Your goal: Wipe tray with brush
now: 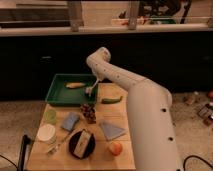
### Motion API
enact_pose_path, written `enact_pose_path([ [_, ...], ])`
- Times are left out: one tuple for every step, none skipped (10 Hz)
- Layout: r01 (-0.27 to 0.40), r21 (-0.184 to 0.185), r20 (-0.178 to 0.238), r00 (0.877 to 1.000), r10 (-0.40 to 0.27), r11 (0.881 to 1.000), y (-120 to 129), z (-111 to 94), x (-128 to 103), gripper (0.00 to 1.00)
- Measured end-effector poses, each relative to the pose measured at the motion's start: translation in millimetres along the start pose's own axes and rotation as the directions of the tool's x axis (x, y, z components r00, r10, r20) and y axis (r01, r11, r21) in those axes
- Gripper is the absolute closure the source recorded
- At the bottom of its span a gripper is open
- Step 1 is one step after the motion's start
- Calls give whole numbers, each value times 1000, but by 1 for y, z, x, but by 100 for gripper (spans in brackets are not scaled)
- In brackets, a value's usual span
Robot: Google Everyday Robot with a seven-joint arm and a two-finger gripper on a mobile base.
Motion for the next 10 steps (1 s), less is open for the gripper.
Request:
enact_pose_path([
  [9, 4, 1, 1000, -9, 1000, -6, -1, -3, 100],
  [23, 7, 5, 1000, -23, 1000, -14, -2, -8, 100],
  [51, 9, 15, 999, -51, 999, -24, 0, -21, 100],
  [84, 8, 28, 996, -84, 996, -33, 1, -35, 100],
  [102, 8, 35, 994, -102, 995, -35, 2, -41, 100],
  [125, 5, 42, 991, -125, 992, -33, 1, -47, 100],
  [149, 5, 50, 988, -149, 989, -29, -1, -54, 100],
  [158, 4, 52, 986, -158, 987, -27, -2, -56, 100],
  [164, 1, 53, 985, -164, 986, -22, -3, -56, 100],
  [160, -5, 51, 986, -160, 987, -17, -3, -52, 100],
])
